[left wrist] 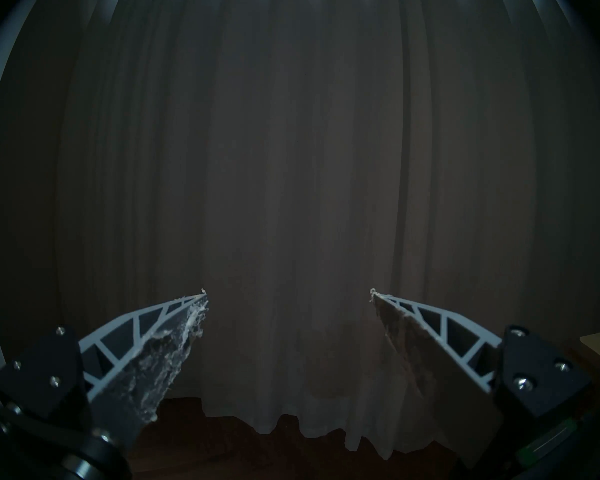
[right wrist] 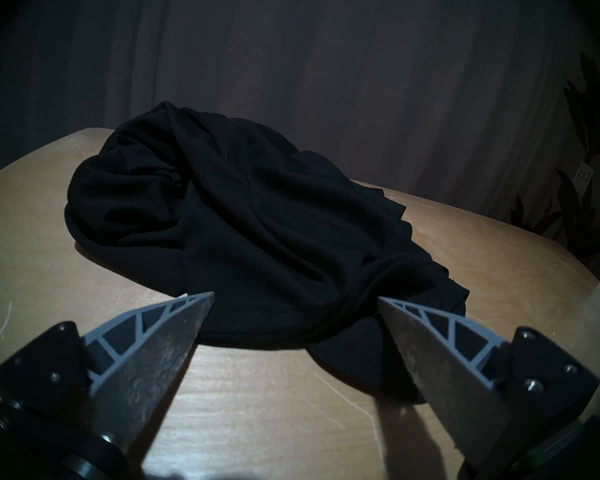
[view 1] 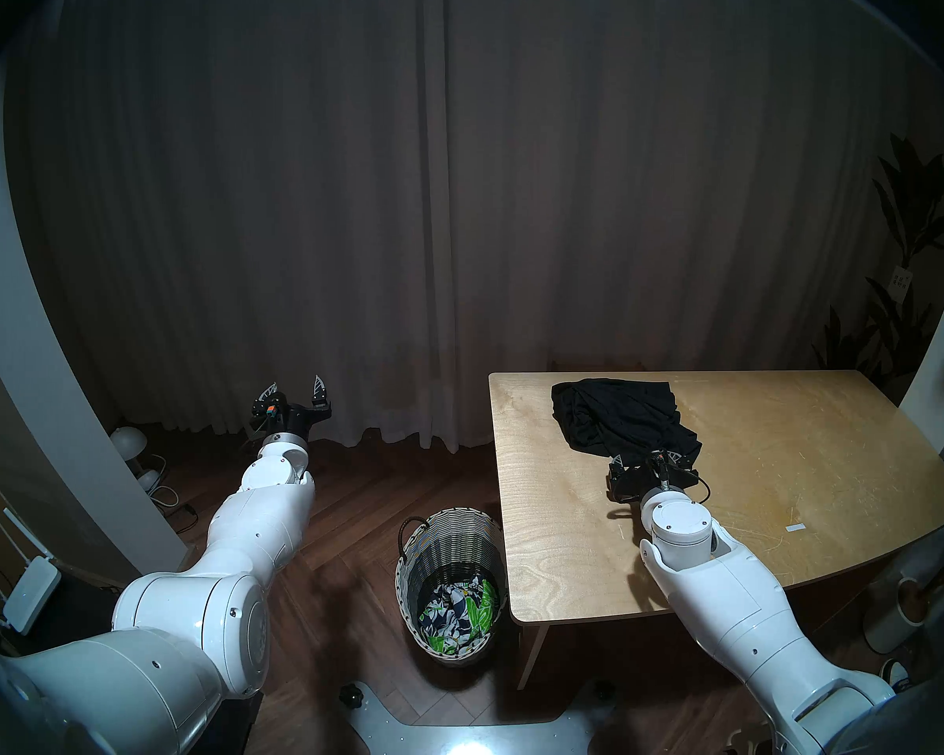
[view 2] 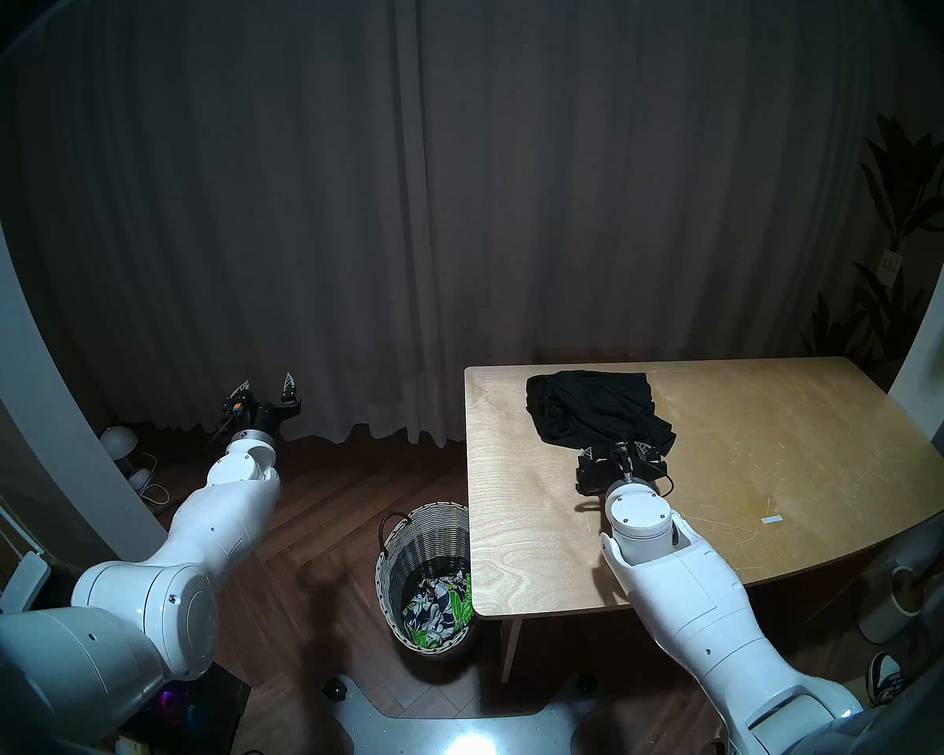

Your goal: Toss clothes into the laundry hamper

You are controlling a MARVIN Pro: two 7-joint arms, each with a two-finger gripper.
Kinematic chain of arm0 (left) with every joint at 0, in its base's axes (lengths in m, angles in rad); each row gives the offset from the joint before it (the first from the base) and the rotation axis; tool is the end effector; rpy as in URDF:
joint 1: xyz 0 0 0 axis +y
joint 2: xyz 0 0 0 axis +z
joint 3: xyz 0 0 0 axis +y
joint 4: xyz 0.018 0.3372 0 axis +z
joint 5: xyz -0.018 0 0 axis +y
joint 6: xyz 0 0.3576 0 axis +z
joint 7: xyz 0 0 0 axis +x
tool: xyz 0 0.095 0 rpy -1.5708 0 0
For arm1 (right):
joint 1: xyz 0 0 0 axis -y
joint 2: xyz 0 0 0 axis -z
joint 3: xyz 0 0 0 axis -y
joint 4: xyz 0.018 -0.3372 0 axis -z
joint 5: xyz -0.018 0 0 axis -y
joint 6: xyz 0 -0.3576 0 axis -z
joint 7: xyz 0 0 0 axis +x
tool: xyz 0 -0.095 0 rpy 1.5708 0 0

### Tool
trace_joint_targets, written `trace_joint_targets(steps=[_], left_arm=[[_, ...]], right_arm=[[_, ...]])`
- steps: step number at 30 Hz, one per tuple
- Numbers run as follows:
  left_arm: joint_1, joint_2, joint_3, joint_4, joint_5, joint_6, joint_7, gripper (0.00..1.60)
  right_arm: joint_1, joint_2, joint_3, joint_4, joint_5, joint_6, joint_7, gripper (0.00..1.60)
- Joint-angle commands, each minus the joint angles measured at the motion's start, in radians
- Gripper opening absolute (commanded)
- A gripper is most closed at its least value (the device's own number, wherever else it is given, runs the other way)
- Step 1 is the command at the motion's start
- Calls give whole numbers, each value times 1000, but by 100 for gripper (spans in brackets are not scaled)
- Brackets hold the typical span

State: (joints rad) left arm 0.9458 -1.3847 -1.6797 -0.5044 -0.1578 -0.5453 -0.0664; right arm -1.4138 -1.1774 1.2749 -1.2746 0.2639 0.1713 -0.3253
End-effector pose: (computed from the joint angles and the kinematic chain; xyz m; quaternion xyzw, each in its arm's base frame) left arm 0.6103 0.1596 -0.4085 -0.6556 -0.0834 -0.7483 0.0571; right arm 0.4956 -0.0999 -0.4347 0.8107 0.0323 0.5651 0.1495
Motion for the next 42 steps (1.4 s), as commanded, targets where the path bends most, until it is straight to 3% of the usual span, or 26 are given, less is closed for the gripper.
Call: trace_joint_targets(steps=[1, 12, 22, 35, 42], left_arm=[[-26, -17, 11, -51, 5, -30, -6, 160], [-17, -48, 35, -136, 16, -83, -11, 160], [55, -70, 45, -246, 28, -138, -7, 160], [161, -77, 47, -421, 47, -198, 9, 160], [216, -72, 43, -499, 60, -224, 26, 160]], right_arm=[[94, -11, -6, 32, -14, 10, 6, 160], [180, -90, -101, 74, -45, 34, 51, 160], [210, -93, -160, -3, -63, 34, 105, 160], [283, -105, -142, -104, -52, 19, 145, 160], [332, -136, -112, -112, -31, 17, 149, 160]])
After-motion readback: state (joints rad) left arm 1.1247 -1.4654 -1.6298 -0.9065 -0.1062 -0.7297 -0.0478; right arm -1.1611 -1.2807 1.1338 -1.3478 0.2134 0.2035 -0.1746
